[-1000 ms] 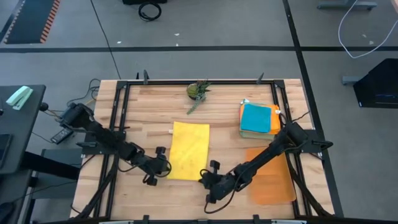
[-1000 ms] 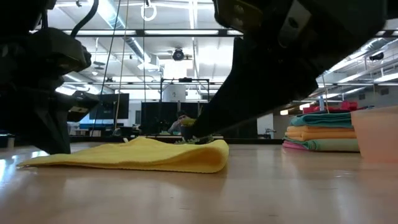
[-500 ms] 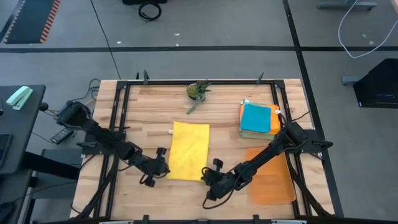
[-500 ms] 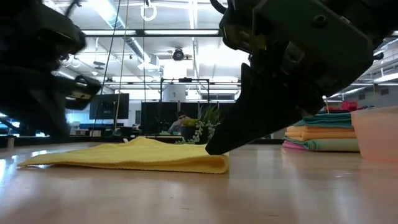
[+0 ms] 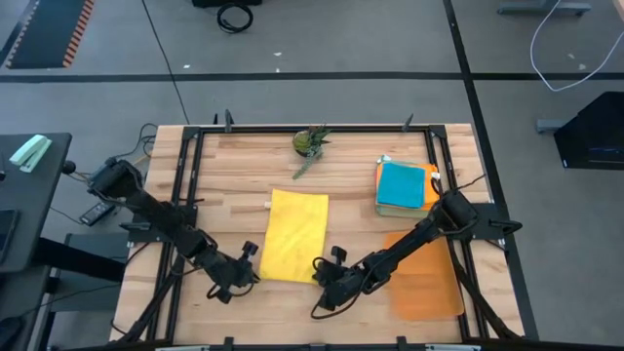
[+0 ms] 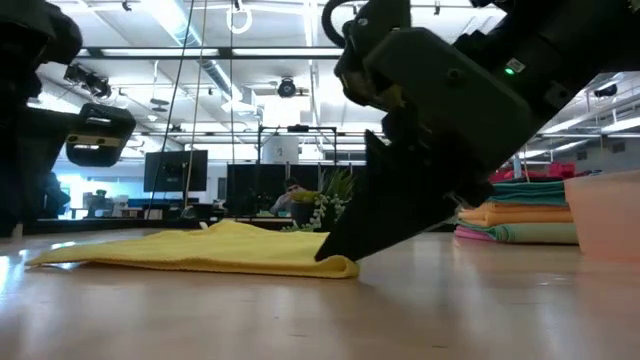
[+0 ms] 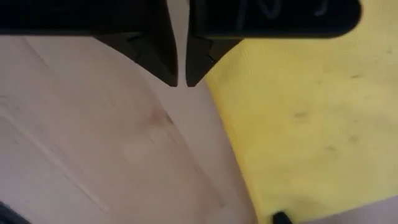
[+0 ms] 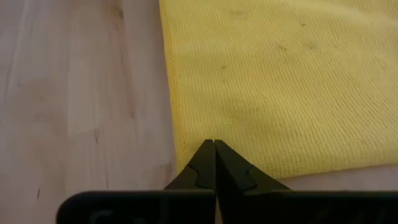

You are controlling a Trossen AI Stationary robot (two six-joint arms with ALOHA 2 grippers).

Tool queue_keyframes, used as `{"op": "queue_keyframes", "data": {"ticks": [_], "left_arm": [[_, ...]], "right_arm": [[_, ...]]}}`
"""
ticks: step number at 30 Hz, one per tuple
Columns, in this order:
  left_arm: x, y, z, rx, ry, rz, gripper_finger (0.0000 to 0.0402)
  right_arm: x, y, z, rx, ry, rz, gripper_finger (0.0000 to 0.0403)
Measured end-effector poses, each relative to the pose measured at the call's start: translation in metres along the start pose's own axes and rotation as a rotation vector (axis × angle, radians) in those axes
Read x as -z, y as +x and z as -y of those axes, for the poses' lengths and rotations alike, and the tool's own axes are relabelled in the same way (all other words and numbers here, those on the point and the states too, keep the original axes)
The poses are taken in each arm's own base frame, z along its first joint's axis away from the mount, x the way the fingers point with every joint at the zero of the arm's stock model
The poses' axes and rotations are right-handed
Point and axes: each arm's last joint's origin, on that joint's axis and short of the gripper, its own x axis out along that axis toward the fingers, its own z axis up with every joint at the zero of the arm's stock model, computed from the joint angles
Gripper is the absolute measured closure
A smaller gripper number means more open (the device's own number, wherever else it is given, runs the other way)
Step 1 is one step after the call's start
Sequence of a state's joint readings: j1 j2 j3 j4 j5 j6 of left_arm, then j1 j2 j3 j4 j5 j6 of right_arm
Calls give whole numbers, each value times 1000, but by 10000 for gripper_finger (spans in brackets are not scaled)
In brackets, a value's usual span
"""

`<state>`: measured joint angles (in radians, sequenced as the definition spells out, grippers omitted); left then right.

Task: Fold microfiber towels
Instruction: Fold the yellow microfiber towel

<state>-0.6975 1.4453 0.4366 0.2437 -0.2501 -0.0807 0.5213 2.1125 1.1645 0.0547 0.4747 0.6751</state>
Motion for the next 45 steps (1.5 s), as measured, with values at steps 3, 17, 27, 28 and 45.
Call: {"op": "queue_keyframes", "data": {"ticks": [3,17,27,28,45], "left_arm": [[4,3,4,10,71,-20,341],[7,9,-3,-53,114,-49,236],[12,18,-5,-4,78,-78,291],[12,18,-5,-2,80,-77,300],[6,15,-14,-39,25,-39,395]], "right_arm": [[0,0,0,0,4,-2,400],[0,-1,1,1,-23,-6,400],[0,-2,1,2,-22,-9,400],[0,-2,1,2,-24,-9,400],[2,-2,0,3,-24,-10,400]]}}
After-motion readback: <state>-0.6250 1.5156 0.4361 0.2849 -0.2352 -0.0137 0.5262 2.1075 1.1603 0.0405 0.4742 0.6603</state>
